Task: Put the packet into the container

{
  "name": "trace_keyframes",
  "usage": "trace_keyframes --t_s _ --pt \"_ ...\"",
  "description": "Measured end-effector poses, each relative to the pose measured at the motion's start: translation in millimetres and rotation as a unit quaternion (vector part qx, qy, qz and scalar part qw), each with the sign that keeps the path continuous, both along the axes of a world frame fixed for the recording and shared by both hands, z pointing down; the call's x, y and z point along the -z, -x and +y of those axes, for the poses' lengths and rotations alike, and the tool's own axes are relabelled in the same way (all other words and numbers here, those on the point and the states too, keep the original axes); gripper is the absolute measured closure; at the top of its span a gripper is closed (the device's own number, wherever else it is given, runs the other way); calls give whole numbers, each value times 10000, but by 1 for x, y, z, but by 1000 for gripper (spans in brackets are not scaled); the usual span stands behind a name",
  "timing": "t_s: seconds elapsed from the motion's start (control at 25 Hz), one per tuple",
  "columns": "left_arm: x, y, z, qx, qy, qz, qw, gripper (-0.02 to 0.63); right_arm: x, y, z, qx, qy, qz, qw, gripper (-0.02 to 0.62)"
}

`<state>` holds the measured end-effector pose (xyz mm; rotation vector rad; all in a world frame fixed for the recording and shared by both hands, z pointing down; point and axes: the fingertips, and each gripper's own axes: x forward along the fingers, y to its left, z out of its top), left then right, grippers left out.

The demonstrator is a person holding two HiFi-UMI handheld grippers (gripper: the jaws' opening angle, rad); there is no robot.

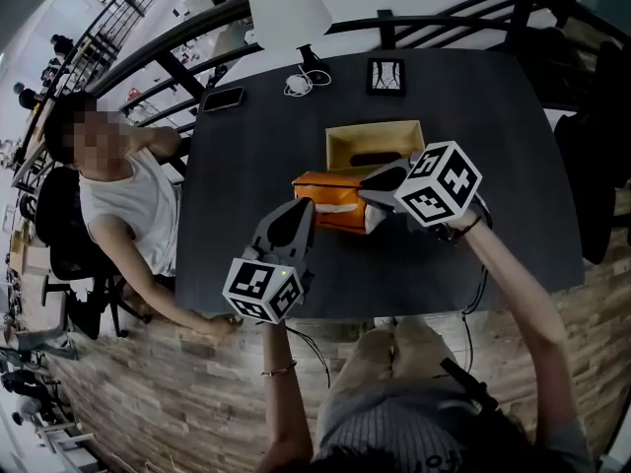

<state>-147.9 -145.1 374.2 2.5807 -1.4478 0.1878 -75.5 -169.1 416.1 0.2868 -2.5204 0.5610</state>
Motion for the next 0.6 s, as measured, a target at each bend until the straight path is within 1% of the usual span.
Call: trace_keyframes --t_s 0.24,0.44,0.6 --pt "12 -5 -13 -16 -105 -55 9999 598 21 -8 -19 24 -154 -58 9999 555" --pt "17 -12 -28 90 -141 -52 9998 598 32 -20 -40 86 -113 -128 9998 555" --pt "19 -24 -49 107 -136 -87 9998 598 40 -34 -65 174 -58 -128 9997 555"
